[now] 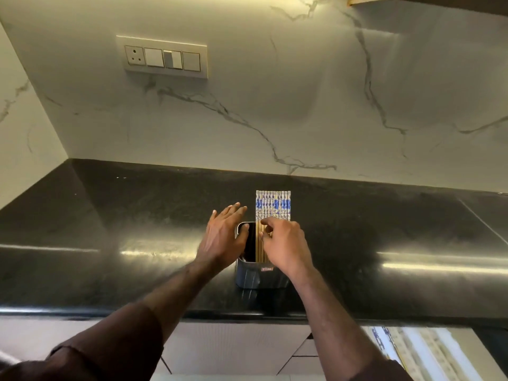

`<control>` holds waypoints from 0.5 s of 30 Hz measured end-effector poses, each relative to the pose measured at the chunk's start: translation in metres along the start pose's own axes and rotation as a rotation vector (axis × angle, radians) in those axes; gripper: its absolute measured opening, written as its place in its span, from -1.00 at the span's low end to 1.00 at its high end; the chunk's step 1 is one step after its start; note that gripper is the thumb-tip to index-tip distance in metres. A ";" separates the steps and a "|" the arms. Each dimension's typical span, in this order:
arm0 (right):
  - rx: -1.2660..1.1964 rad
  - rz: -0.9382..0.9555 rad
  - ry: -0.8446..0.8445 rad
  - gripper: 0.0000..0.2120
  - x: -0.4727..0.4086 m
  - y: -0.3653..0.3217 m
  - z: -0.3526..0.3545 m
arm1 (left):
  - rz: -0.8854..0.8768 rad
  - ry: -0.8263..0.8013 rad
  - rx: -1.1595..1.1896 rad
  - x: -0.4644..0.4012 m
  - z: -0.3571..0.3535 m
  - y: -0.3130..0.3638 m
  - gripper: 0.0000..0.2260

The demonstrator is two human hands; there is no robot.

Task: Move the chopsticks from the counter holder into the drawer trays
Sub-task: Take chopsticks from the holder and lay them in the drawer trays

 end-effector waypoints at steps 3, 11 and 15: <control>-0.013 -0.018 -0.004 -0.63 -0.018 0.007 -0.006 | 0.018 0.000 0.003 -0.017 -0.009 -0.006 -0.55; -0.045 -0.031 0.053 -0.58 -0.041 0.012 -0.023 | 0.079 -0.024 0.075 -0.048 -0.023 -0.023 -0.52; -0.053 -0.054 0.120 -0.59 -0.042 0.012 -0.029 | 0.045 -0.042 0.108 -0.061 -0.026 -0.022 -0.52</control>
Point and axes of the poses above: each hand's wrist, its own x-axis away from the middle knuckle, its own z-axis out of the back of the hand, y = z × x, the point moved 2 cm from there along -x, towards the middle knuckle, and after that the axes turned 12 degrees about -x, right-handed, at the moved point
